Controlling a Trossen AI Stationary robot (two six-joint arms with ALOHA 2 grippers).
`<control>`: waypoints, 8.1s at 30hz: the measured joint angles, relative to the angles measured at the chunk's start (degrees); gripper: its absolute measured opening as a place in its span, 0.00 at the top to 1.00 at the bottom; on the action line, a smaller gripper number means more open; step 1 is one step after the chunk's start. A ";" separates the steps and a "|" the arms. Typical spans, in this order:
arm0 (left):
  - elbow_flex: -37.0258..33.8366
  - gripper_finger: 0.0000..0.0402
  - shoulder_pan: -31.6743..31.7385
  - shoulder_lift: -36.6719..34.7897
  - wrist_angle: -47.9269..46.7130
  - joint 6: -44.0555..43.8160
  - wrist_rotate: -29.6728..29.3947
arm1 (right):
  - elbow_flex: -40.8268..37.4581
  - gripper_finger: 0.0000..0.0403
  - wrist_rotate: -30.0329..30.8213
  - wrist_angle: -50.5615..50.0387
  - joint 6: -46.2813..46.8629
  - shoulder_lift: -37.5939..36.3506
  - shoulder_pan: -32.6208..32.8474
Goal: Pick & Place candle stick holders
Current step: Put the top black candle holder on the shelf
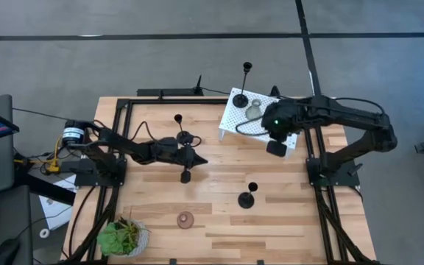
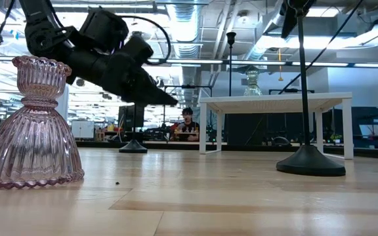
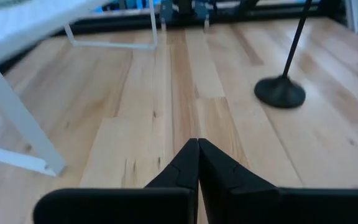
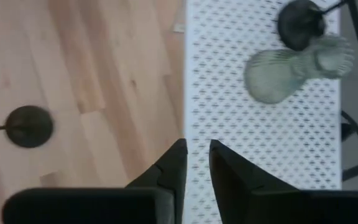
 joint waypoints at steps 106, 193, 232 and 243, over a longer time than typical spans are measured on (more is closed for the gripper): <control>-5.73 0.97 2.18 -18.59 -10.12 -3.85 -12.62 | -18.27 1.00 -7.52 41.73 -11.65 -3.26 2.05; 21.94 0.96 -1.92 7.78 -10.56 3.89 -0.92 | -45.44 0.87 -10.75 99.48 -10.46 0.07 6.91; 20.82 0.61 -1.76 1.83 -17.68 4.60 -6.07 | -45.48 1.00 -3.05 81.15 -10.48 -13.57 6.87; 11.53 0.64 -1.42 -12.69 -20.41 4.55 -8.96 | -45.48 1.00 8.35 70.04 -6.43 -26.23 7.24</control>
